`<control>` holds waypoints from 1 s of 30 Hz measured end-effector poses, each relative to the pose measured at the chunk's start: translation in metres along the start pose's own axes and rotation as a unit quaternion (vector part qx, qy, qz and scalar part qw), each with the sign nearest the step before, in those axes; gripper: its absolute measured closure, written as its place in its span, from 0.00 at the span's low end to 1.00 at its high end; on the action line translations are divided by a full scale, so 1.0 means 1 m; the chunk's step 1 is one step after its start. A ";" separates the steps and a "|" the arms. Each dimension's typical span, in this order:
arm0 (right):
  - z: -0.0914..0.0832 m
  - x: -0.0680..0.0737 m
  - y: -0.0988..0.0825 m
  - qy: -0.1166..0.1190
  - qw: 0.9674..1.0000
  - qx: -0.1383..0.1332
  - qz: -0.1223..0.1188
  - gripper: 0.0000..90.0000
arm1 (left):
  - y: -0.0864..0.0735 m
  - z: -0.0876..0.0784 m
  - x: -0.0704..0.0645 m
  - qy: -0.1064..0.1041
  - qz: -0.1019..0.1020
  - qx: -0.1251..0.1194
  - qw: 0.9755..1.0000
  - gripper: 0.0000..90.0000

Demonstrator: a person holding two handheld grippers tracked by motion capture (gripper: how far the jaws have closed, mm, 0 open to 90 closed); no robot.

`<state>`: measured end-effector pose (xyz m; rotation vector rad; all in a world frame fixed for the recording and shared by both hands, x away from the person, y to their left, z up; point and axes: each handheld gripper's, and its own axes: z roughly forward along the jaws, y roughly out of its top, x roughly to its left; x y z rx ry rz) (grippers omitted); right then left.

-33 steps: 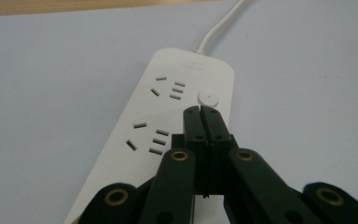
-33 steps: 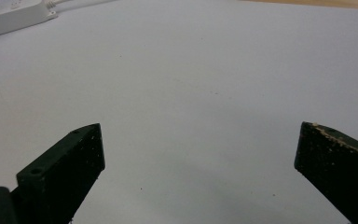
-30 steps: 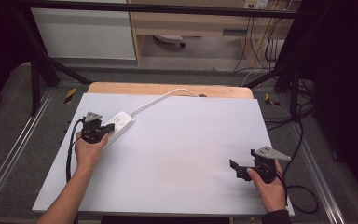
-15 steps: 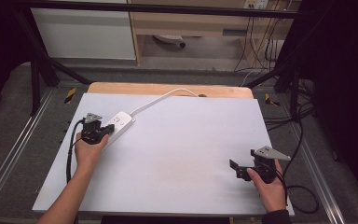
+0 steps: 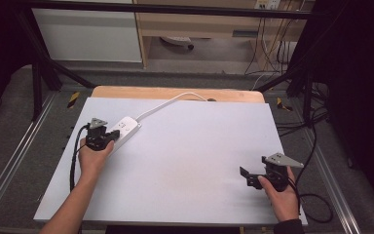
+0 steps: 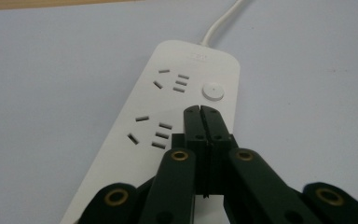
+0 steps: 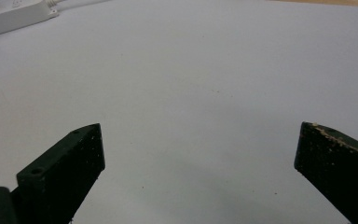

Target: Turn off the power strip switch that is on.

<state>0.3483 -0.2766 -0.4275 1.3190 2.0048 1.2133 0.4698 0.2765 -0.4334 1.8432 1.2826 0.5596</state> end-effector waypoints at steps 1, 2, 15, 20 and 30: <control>0.000 0.000 0.000 0.000 1.000 0.000 0.000 0.03 | 0.000 0.000 0.000 0.000 0.000 0.000 1.000 1.00; 0.000 0.000 0.000 0.000 1.000 0.000 0.000 0.03 | 0.000 0.000 -0.001 0.001 0.001 0.000 1.000 1.00; 0.000 0.001 0.000 0.000 1.000 0.001 0.000 0.03 | 0.000 0.001 -0.001 0.002 0.009 0.004 1.000 1.00; 0.000 0.001 0.000 -0.001 1.000 0.003 -0.002 0.03 | 0.000 0.002 -0.003 0.013 0.014 0.003 1.000 1.00; 0.001 0.001 0.000 -0.001 1.000 0.006 -0.003 0.03 | 0.001 0.002 -0.003 0.013 0.016 0.005 1.000 1.00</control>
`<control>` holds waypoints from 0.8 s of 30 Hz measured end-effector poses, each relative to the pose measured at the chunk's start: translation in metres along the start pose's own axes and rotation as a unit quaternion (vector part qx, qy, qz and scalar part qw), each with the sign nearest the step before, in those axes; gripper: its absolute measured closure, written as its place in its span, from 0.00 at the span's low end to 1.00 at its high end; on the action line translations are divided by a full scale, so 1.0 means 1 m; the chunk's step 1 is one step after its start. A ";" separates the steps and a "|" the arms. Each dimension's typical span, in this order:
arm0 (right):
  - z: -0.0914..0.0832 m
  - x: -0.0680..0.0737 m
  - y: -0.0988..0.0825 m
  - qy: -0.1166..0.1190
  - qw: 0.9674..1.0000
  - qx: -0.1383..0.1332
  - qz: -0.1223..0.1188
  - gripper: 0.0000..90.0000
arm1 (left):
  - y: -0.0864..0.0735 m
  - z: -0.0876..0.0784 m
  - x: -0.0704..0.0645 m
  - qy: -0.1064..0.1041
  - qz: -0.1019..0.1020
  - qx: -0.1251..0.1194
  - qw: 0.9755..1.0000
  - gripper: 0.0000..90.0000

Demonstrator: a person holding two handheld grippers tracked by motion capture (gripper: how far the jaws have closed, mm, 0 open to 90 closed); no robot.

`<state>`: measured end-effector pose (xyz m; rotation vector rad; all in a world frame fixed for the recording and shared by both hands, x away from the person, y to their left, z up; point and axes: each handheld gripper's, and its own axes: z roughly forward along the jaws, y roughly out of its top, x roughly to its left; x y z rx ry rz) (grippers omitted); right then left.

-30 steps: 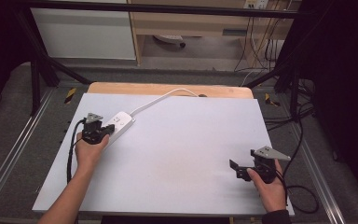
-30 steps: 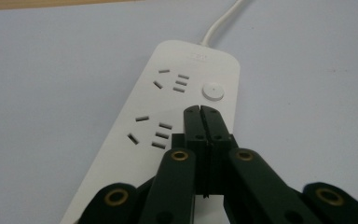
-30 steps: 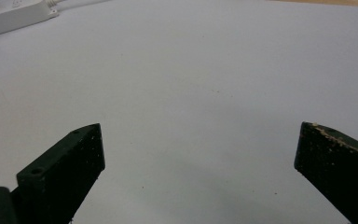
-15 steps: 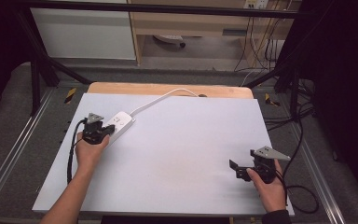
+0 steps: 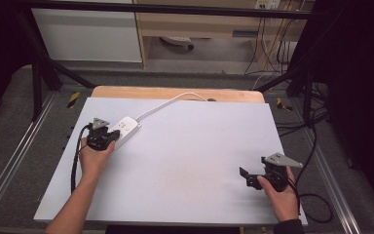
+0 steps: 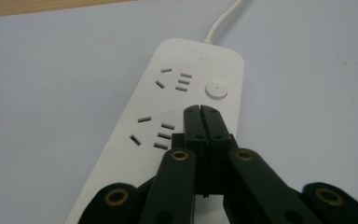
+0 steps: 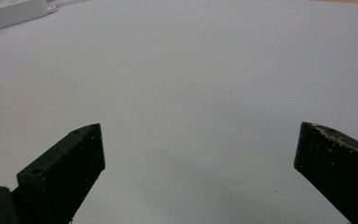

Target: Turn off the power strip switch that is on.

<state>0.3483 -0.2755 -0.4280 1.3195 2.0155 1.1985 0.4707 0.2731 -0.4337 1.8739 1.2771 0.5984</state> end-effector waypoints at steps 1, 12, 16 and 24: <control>0.000 0.000 0.000 0.000 1.000 0.000 0.000 0.03 | 0.000 0.000 0.001 -0.002 -0.004 0.000 1.000 1.00; 0.000 0.000 0.000 0.000 1.000 0.002 -0.001 0.03 | 0.000 0.000 -0.001 0.004 0.002 0.000 1.000 1.00; 0.000 0.000 0.000 -0.003 1.000 0.002 0.002 0.03 | 0.000 0.000 0.000 0.001 -0.003 0.001 1.000 1.00; 0.000 0.000 0.000 -0.002 1.000 0.002 0.000 0.03 | 0.000 0.000 0.000 0.002 -0.005 0.003 1.000 1.00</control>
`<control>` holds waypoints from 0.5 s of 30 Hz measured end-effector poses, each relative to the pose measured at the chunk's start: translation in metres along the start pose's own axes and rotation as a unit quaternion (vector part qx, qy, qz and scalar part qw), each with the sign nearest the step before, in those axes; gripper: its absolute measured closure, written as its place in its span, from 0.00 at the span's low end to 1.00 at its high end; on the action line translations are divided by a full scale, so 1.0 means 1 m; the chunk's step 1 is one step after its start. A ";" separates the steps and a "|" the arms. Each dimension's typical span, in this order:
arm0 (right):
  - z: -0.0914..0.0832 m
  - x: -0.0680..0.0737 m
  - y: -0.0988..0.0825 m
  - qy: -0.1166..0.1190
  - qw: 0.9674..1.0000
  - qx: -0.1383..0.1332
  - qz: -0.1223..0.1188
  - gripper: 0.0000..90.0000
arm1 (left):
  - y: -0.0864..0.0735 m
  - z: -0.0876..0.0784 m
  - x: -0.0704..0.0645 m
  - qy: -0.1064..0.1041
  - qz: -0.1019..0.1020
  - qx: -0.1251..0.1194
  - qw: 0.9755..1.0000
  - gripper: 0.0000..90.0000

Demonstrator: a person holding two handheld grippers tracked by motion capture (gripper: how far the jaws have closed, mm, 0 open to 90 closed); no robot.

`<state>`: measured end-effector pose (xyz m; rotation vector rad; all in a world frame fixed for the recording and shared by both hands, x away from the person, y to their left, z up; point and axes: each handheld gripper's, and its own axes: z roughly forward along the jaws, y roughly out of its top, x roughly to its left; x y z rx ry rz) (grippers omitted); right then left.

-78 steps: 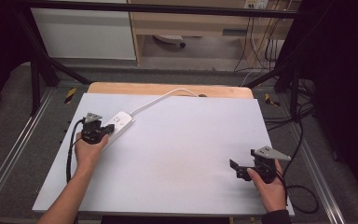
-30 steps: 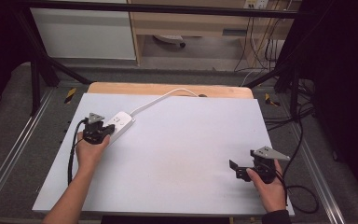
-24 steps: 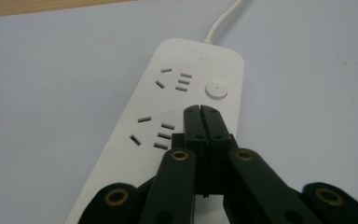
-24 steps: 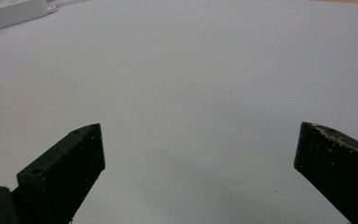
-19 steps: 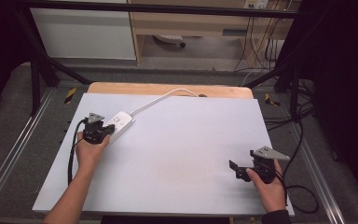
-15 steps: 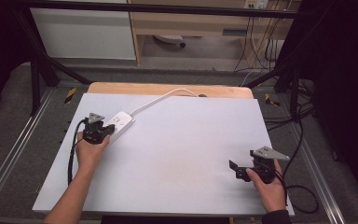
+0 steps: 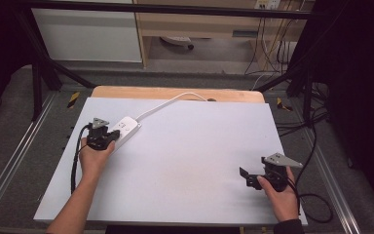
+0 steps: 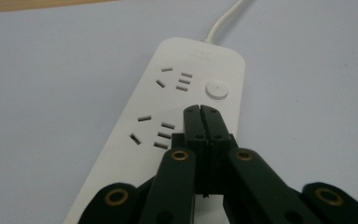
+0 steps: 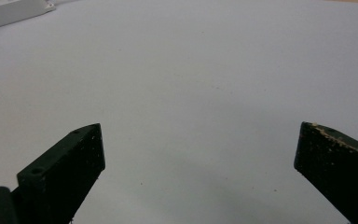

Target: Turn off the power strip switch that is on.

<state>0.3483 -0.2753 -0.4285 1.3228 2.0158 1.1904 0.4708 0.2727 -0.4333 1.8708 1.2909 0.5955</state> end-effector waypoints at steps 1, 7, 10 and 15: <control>0.000 0.000 0.000 0.000 1.000 0.000 0.001 0.03 | 0.000 0.000 0.000 0.000 0.000 0.000 1.000 1.00; 0.000 0.000 0.000 0.000 1.000 0.000 0.000 0.03 | 0.000 0.000 0.000 0.000 0.000 0.000 1.000 1.00; 0.000 0.000 0.000 0.000 1.000 0.000 -0.001 0.03 | 0.000 0.000 0.000 -0.001 -0.001 0.000 1.000 1.00; 0.000 0.000 0.000 0.000 1.000 0.000 0.001 0.03 | 0.000 0.000 0.000 -0.001 -0.001 0.000 1.000 1.00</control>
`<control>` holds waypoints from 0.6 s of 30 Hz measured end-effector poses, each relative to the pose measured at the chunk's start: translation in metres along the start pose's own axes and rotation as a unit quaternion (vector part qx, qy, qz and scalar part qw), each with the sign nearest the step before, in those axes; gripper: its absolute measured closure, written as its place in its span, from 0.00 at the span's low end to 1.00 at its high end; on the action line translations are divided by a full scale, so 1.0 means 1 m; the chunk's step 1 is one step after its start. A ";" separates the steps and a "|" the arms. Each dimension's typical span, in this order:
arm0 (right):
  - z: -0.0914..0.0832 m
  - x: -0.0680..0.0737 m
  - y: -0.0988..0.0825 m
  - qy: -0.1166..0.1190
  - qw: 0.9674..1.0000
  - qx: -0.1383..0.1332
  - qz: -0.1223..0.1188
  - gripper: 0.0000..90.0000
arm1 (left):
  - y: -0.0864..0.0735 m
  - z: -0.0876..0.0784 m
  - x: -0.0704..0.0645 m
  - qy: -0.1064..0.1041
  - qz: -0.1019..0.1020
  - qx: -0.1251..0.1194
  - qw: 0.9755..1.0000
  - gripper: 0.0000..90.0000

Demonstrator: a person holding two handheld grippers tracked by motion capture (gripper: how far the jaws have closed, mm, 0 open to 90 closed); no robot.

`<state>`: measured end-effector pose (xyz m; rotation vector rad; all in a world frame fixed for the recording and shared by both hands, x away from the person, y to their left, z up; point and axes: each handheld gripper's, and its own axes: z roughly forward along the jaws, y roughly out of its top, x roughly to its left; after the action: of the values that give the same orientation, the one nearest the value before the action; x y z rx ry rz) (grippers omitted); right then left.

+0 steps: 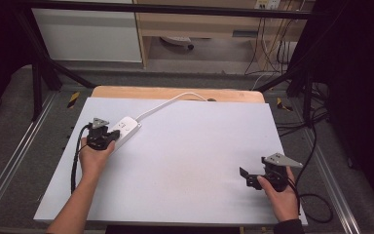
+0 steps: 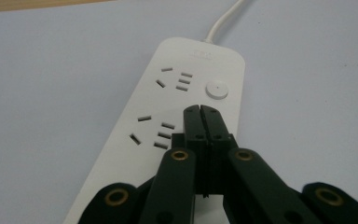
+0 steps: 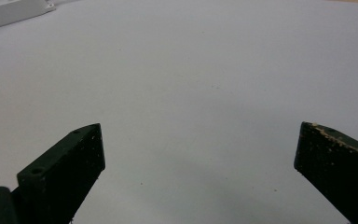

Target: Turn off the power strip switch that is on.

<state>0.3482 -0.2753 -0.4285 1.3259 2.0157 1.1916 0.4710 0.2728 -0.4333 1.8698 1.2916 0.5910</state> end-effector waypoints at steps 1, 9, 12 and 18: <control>0.000 0.000 0.000 0.000 1.000 0.000 0.000 0.03 | 0.000 0.000 0.000 0.000 -0.001 -0.001 1.000 1.00; 0.000 0.000 0.000 0.000 1.000 0.000 0.000 0.03 | 0.000 0.000 0.000 0.001 0.000 0.000 1.000 1.00; 0.000 0.000 0.000 0.000 1.000 0.000 0.000 0.03 | 0.000 0.000 0.000 0.001 0.000 0.001 1.000 1.00; 0.000 0.000 0.000 0.001 1.000 0.001 0.000 0.03 | 0.000 0.000 0.000 0.002 -0.002 0.001 1.000 1.00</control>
<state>0.3481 -0.2751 -0.4284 1.3274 2.0171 1.1917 0.4711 0.2724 -0.4330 1.8687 1.2986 0.5907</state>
